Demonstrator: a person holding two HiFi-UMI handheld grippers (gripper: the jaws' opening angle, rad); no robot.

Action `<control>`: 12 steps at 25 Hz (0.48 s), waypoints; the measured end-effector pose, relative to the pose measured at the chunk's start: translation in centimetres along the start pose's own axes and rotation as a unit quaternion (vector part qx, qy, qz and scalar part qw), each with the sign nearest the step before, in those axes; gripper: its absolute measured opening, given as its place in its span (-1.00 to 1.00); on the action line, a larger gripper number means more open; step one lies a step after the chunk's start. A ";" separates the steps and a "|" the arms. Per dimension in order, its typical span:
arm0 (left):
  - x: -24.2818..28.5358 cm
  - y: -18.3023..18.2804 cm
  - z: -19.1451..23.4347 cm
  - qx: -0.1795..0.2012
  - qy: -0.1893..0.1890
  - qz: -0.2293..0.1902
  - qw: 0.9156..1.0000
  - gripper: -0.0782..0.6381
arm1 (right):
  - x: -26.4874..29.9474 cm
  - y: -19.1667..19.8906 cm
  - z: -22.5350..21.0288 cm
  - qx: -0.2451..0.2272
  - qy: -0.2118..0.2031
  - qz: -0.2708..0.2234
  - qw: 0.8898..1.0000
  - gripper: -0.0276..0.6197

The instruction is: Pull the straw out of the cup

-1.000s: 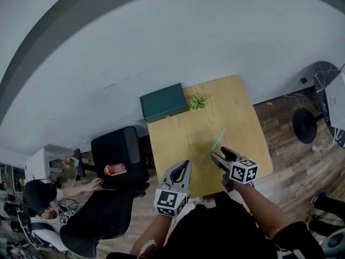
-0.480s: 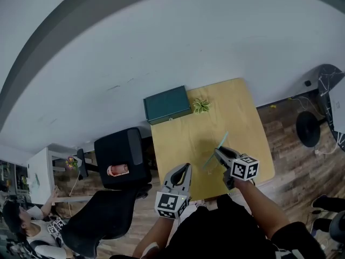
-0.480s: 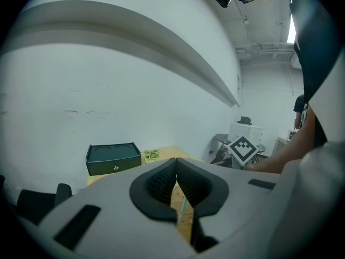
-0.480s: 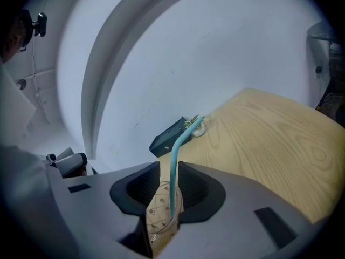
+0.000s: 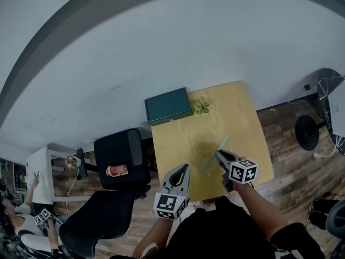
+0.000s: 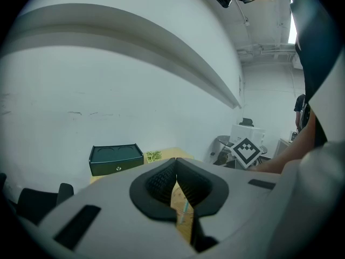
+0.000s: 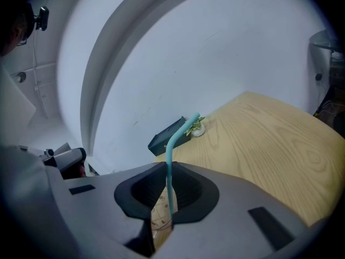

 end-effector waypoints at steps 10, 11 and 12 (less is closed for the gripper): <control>-0.6 -0.2 -0.2 0.003 0.002 -0.010 1.000 -0.73 | -1.8 -2.0 1.9 -0.069 -0.018 -0.029 0.997 -0.75; -0.7 -0.2 -0.2 0.004 0.001 -0.012 1.000 -0.73 | -2.1 -2.3 2.3 -0.080 -0.023 -0.033 0.996 -0.75; -0.7 -0.2 -0.1 0.005 0.001 -0.013 1.000 -0.73 | -2.4 -2.7 2.6 -0.090 -0.027 -0.038 0.995 -0.75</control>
Point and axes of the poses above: the fingertips, and each gripper's own axes: x forward along the fingers, z to its left, y out of its underside, the point moved 10 cm from there along -x, backward along the fingers, and after that the axes turned 14 degrees about -z, right-handed, at the moved point
